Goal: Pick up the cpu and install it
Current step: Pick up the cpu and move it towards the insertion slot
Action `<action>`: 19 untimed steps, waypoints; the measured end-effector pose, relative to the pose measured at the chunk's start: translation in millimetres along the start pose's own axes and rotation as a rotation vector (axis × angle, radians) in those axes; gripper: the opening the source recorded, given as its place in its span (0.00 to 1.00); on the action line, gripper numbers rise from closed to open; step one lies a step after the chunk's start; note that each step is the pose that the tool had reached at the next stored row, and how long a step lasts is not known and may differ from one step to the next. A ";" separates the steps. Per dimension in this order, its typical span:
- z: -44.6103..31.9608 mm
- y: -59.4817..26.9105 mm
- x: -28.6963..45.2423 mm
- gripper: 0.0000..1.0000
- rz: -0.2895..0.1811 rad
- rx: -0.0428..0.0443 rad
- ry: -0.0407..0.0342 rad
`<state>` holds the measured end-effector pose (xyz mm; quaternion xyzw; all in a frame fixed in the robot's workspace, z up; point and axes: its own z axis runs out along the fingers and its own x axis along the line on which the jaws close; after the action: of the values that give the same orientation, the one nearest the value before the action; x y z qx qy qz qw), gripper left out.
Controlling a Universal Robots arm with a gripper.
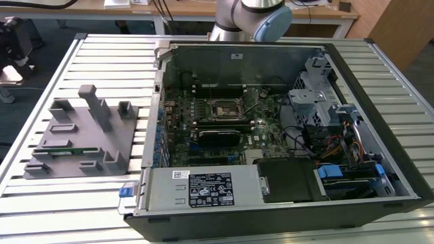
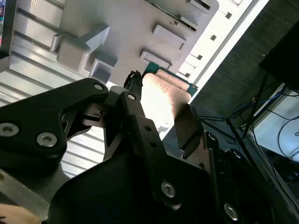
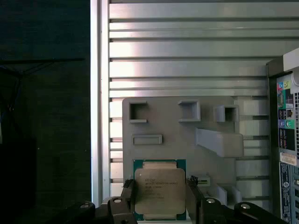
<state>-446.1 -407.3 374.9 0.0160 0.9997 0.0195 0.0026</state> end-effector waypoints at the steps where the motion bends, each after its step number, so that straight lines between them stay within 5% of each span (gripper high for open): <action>1: 0.0 0.0 0.0 0.53 0.000 0.0002 0.0002; 7: 0.0 0.0 -0.8 0.53 0.000 0.0000 0.0002; 19: 0.0 0.5 -16.3 0.53 0.000 0.0001 0.0002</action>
<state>-429.9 -407.3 375.0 0.0160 0.9997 0.0195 0.0025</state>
